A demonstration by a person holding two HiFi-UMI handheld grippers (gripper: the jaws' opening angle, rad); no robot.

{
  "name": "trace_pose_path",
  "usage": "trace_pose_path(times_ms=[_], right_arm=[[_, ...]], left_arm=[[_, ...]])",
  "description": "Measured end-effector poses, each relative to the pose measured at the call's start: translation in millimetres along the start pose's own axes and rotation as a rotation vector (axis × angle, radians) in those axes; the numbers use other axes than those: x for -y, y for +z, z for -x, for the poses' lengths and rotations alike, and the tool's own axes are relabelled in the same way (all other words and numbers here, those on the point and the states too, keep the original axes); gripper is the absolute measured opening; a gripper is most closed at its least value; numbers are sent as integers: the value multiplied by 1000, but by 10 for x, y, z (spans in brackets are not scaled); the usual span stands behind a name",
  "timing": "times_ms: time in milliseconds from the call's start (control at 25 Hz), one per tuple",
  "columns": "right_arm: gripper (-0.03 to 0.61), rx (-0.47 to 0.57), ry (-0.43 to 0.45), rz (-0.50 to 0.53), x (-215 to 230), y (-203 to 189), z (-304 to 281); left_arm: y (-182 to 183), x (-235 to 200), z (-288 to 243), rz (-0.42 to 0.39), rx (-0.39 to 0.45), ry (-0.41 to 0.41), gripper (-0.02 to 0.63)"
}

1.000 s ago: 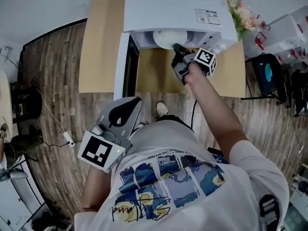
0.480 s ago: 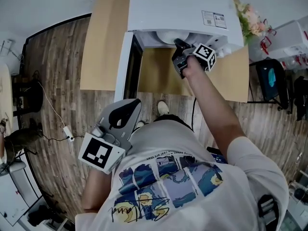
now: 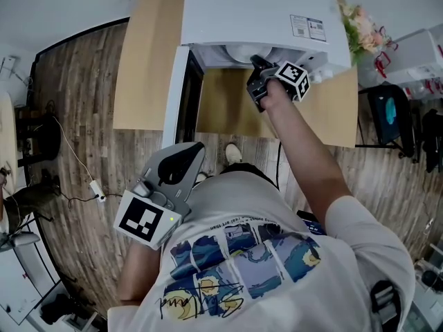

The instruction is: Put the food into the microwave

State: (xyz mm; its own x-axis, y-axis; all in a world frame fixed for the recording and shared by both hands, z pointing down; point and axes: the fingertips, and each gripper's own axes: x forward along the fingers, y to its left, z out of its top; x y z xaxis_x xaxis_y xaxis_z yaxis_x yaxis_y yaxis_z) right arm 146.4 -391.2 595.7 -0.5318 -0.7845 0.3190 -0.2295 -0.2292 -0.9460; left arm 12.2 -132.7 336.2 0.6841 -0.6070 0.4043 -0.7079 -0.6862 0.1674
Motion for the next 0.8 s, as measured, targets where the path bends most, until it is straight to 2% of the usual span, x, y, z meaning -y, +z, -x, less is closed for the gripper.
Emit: trace_pose_path(times_ms=[320, 480, 800], right_arm=[[27, 15, -42, 55, 39, 52, 3], [36, -1, -72, 117, 37, 47, 10], [163, -69, -78, 274, -86, -37, 17]], left_arm=[[-2, -4, -47, -1, -7, -5, 8], [1, -4, -53, 2, -9, -4, 8], [4, -15, -84, 2, -10, -6, 8]])
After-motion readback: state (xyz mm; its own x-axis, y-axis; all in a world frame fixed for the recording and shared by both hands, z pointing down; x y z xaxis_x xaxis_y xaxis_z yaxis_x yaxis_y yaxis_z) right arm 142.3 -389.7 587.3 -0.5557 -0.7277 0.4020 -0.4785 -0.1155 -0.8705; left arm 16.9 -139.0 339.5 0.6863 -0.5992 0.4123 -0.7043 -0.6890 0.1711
